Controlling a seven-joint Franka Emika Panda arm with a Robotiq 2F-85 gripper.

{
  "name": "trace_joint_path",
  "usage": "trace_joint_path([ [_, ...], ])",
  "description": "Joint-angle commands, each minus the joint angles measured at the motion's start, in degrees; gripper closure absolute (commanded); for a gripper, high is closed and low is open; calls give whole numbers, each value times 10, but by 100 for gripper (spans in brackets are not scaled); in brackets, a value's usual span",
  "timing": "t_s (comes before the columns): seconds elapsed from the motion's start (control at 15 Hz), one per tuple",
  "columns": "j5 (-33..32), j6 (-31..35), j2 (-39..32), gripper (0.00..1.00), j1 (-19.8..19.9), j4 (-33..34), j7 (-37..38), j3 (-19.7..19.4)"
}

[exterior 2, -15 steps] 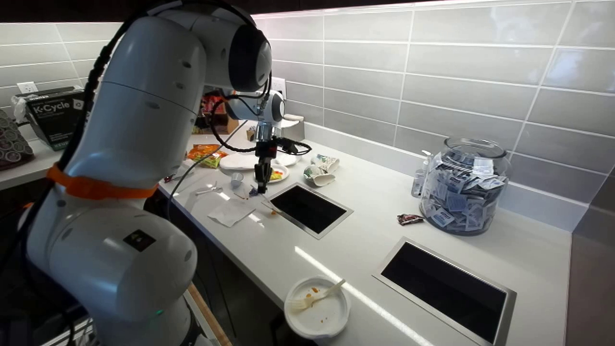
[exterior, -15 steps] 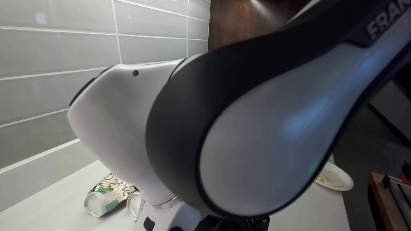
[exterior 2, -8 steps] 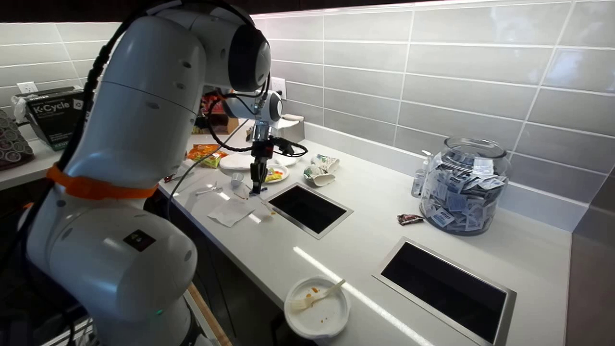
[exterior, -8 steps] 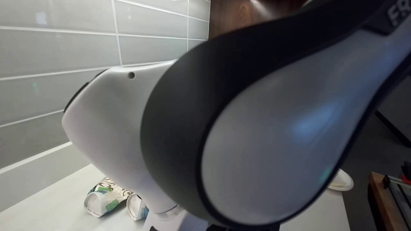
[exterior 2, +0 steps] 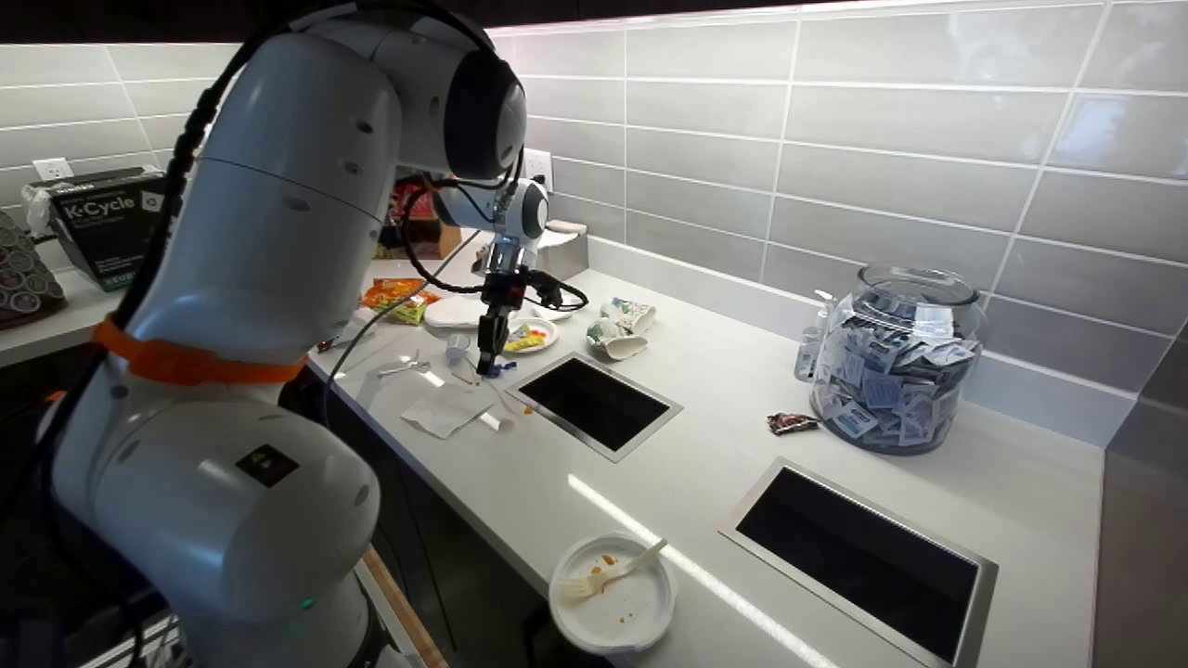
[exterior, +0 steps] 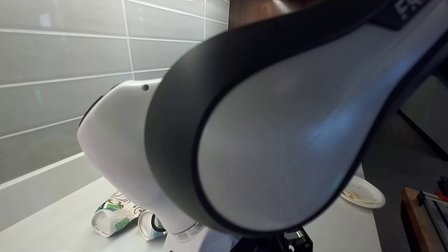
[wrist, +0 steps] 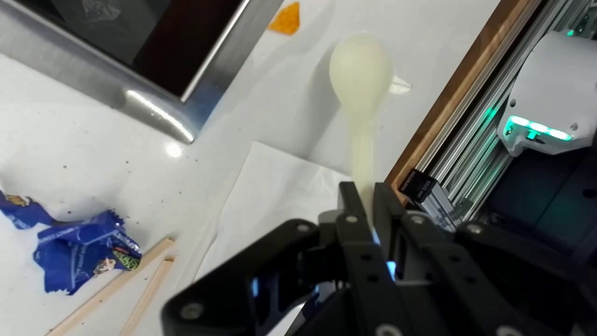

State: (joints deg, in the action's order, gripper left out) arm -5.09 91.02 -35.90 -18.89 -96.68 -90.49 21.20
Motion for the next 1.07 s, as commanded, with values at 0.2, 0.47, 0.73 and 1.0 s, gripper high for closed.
trace_joint_path([
  [0.2,14,5,-16,97,5,3,-13,0],
  [0.47,12,7,-24,97,5,6,-11,0],
  [0.73,8,7,-32,97,1,12,-7,-2],
  [1.0,8,8,-36,97,0,17,-6,-1],
])
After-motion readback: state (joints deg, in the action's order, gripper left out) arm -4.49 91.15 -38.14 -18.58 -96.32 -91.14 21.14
